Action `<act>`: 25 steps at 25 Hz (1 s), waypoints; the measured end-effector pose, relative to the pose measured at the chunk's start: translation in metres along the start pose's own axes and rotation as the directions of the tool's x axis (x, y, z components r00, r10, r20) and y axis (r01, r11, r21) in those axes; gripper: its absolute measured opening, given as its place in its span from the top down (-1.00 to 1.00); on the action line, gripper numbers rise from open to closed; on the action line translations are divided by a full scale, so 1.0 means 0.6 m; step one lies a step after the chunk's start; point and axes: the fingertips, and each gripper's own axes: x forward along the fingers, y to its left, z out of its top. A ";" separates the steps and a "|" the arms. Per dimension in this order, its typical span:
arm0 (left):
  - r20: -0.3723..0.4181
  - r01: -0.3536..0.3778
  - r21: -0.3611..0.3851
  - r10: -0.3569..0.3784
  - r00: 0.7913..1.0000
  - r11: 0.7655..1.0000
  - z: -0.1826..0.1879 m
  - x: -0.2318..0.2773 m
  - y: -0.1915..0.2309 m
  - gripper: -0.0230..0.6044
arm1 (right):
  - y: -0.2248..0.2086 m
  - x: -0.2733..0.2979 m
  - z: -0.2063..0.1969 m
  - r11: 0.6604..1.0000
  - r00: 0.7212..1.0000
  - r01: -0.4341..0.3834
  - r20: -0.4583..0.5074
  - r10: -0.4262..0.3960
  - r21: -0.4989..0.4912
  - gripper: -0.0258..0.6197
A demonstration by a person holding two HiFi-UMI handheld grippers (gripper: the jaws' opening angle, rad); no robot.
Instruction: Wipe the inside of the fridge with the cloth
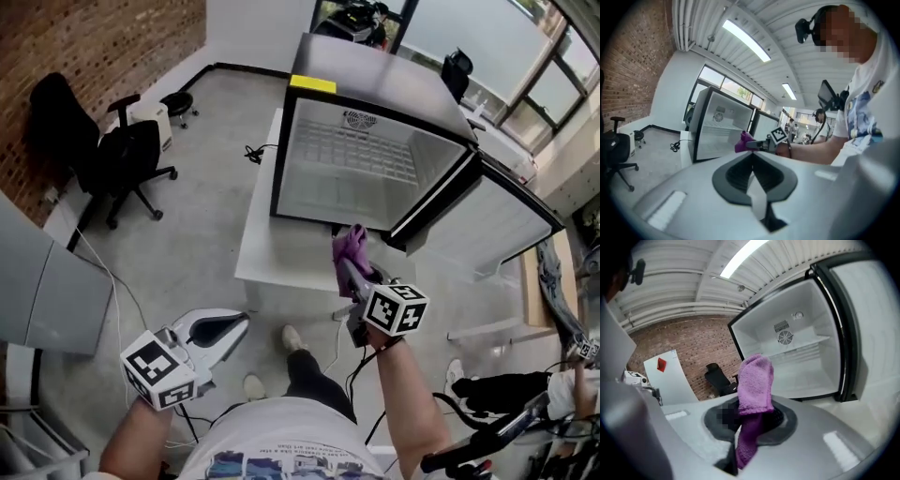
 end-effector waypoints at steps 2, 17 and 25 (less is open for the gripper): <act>0.000 0.069 0.014 -0.069 0.998 0.997 0.002 0.024 -0.025 0.91 | 0.000 -0.068 0.010 0.998 0.999 0.042 0.019 -0.041 -0.048 0.76; -0.069 0.371 0.245 -0.366 0.928 0.896 0.092 0.281 -0.249 0.91 | -0.156 -0.344 0.226 0.947 0.932 0.240 0.324 -0.163 -0.212 0.76; -0.027 0.334 0.252 -0.338 0.941 0.909 0.131 0.434 -0.337 0.91 | -0.219 -0.318 0.354 0.941 0.927 0.074 0.370 0.056 -0.330 0.76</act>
